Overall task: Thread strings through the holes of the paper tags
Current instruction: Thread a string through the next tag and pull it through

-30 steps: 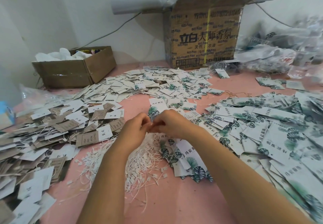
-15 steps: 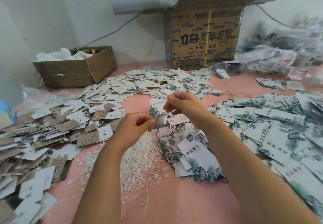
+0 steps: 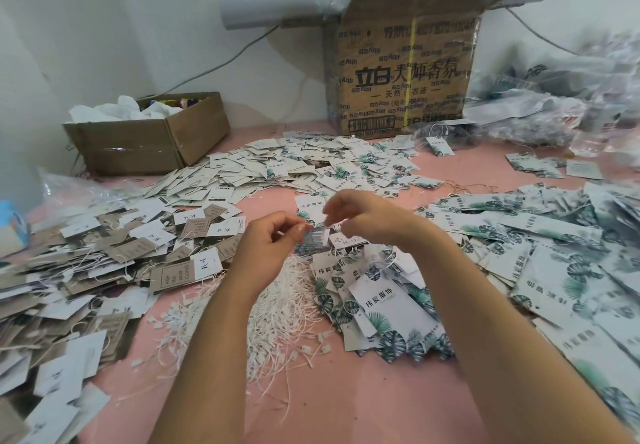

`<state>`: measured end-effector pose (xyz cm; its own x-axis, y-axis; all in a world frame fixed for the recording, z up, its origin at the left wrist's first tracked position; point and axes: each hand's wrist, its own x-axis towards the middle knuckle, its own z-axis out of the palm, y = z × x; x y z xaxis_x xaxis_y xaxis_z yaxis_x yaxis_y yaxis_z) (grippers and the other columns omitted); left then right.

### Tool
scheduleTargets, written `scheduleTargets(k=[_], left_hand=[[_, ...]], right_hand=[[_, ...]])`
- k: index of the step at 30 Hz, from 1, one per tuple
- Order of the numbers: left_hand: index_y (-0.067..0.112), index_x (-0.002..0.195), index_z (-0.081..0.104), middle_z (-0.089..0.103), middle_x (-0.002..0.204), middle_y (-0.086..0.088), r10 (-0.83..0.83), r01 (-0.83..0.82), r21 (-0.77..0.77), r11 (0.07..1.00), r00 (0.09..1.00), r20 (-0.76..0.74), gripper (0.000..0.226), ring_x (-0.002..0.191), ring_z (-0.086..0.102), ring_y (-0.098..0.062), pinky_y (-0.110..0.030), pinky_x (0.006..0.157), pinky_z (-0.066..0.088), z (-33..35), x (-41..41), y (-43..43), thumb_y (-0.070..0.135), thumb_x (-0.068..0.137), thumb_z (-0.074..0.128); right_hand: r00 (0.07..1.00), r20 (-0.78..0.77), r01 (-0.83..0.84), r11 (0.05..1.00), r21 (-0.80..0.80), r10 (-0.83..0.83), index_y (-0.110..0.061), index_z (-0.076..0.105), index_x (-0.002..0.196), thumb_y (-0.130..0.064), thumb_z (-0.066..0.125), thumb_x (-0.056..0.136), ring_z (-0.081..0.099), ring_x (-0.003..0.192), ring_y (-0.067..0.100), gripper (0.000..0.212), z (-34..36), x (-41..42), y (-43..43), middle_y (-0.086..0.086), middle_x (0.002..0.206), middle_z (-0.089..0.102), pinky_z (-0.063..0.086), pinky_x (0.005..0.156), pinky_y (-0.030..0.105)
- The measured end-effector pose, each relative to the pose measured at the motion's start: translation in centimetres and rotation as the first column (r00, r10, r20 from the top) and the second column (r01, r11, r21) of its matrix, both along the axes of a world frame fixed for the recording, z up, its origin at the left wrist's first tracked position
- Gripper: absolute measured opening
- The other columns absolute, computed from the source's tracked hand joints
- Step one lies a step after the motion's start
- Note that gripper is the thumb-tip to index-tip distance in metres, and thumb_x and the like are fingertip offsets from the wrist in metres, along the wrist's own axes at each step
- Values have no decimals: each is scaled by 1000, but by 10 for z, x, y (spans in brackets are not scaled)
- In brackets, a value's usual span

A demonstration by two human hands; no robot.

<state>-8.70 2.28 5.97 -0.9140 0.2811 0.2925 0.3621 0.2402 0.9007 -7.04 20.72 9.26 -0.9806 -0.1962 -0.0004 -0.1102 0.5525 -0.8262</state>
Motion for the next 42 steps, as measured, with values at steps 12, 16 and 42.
scheduleTargets(k=[12, 16, 42], left_hand=[[32, 87, 59, 67, 93, 2, 227, -221, 186, 957, 974, -9, 12, 82, 60, -12, -19, 66, 45, -17, -4, 12, 21, 92, 56], [25, 97, 55, 60, 98, 9, 304, -303, 151, 941, 952, 14, 5, 90, 56, -7, -17, 72, 42, -19, -18, 17, 21, 95, 52], [18, 104, 57, 61, 89, 11, 260, -268, 69, 961, 959, 108, 22, 86, 58, -10, -37, 85, 52, -43, -53, 35, 8, 86, 66]], right_hand=[[916, -214, 379, 907, 183, -340, -6, 62, 104, -20, 57, 88, 57, 65, 14, 22, -17, -25, -21, 7, 90, 65, 46, 54, 26], [899, -165, 437, 833, 338, -405, -12, 45, 59, -50, 62, 82, 43, 48, 17, 48, -14, -53, -18, 0, 52, 45, 31, 46, 25], [896, -17, 409, 811, 419, -444, -12, 41, 66, -44, 74, 73, 44, 55, 14, 47, -27, -87, -9, 1, 63, 47, 31, 45, 27]])
